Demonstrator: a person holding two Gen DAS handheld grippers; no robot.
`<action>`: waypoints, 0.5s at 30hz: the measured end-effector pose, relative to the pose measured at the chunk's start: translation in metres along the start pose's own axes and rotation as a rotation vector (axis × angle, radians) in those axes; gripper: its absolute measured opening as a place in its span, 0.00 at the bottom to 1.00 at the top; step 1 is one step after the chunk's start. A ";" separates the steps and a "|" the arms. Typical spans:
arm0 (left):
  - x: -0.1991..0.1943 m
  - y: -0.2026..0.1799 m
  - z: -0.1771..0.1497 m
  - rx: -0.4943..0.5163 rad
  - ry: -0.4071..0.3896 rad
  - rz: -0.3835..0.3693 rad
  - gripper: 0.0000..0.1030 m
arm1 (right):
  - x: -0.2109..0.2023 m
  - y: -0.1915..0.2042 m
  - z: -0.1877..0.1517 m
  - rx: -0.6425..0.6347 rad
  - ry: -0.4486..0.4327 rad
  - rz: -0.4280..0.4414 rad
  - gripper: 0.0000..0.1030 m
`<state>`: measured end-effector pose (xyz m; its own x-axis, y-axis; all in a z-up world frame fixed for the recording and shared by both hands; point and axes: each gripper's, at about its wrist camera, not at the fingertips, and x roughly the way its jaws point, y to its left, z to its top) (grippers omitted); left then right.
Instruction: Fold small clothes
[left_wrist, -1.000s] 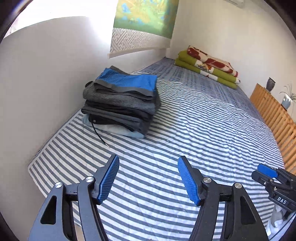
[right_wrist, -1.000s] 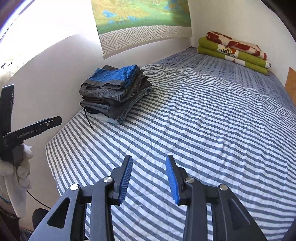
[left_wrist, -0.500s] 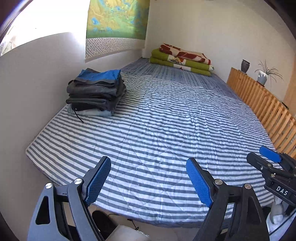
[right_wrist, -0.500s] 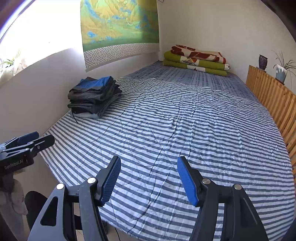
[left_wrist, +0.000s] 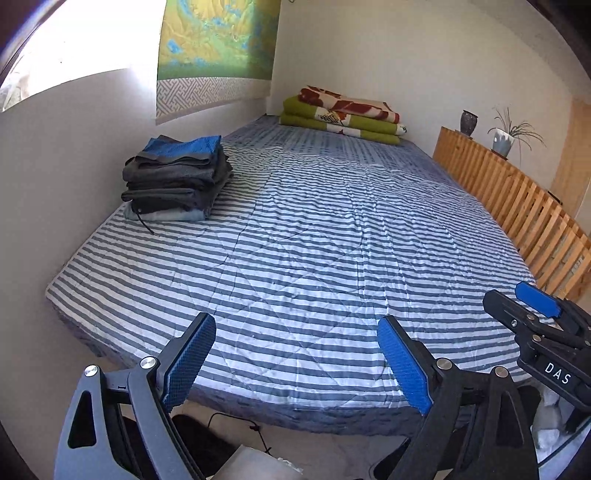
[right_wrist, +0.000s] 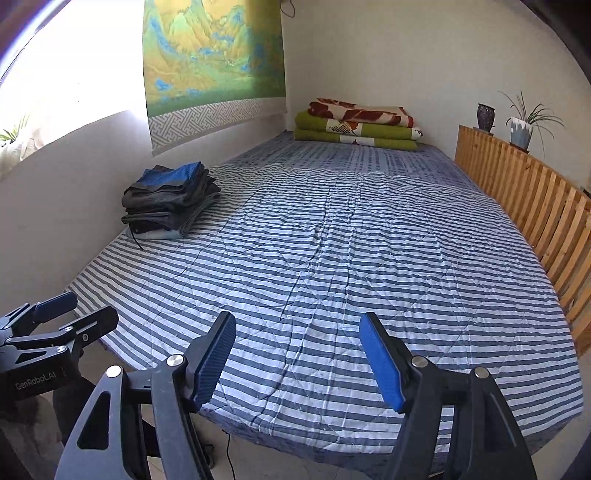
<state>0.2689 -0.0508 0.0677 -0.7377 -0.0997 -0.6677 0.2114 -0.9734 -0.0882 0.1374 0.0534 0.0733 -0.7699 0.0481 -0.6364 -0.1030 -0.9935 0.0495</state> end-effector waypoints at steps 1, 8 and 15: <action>0.001 0.003 0.002 -0.002 0.001 0.001 0.89 | 0.000 0.001 -0.001 -0.002 0.001 -0.001 0.64; 0.007 0.008 0.001 -0.013 0.018 0.010 0.89 | 0.011 0.007 -0.006 -0.017 0.017 0.004 0.64; 0.018 0.013 0.004 -0.016 0.032 0.023 0.89 | 0.018 0.008 -0.010 -0.031 0.028 0.004 0.64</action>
<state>0.2561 -0.0665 0.0579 -0.7117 -0.1150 -0.6930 0.2385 -0.9675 -0.0843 0.1293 0.0455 0.0549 -0.7526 0.0412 -0.6572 -0.0795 -0.9964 0.0286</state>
